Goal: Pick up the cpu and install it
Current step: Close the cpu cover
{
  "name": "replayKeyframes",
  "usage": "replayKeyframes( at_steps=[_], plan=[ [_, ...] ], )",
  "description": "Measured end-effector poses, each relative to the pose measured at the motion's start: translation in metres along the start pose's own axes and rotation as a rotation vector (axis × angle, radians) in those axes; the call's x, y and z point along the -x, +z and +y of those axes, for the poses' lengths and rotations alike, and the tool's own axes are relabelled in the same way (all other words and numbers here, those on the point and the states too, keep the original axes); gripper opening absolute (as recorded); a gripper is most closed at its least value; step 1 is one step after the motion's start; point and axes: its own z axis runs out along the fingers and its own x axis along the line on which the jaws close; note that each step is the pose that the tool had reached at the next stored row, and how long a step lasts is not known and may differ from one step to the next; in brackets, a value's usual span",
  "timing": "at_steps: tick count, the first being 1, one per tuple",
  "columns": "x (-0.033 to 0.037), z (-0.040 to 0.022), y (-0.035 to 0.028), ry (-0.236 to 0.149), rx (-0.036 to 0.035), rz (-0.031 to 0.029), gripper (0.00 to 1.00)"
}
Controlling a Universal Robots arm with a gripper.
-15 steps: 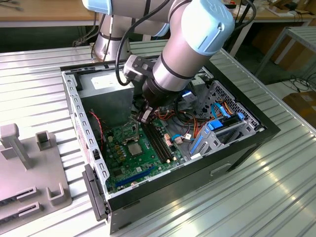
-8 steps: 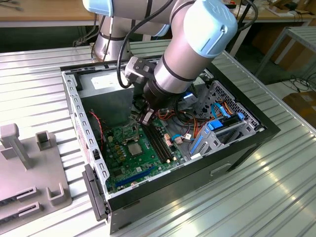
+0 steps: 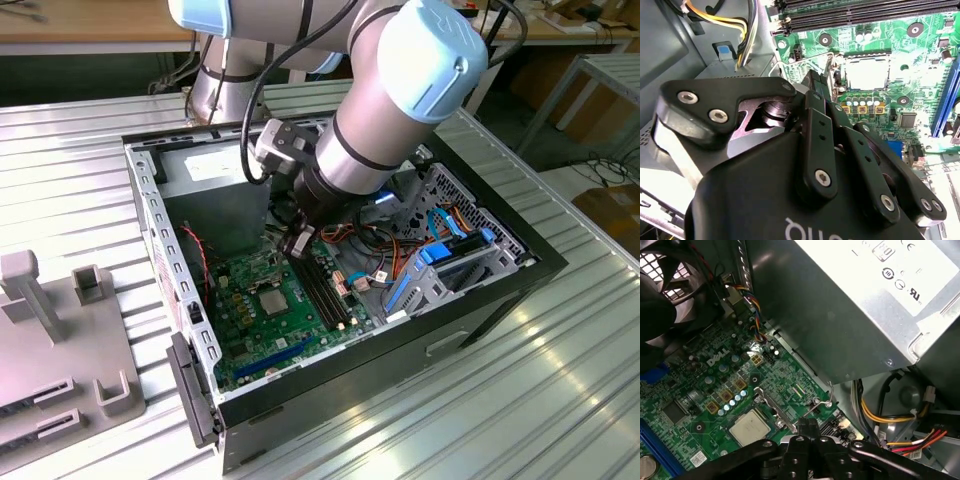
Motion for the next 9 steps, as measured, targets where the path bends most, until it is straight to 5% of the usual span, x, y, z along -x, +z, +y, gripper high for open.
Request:
replayKeyframes(
  at_steps=[9],
  plan=[
    [-0.0041, -0.0036, -0.0013, -0.004, 0.0042, -0.0035, 0.11]
  ],
)
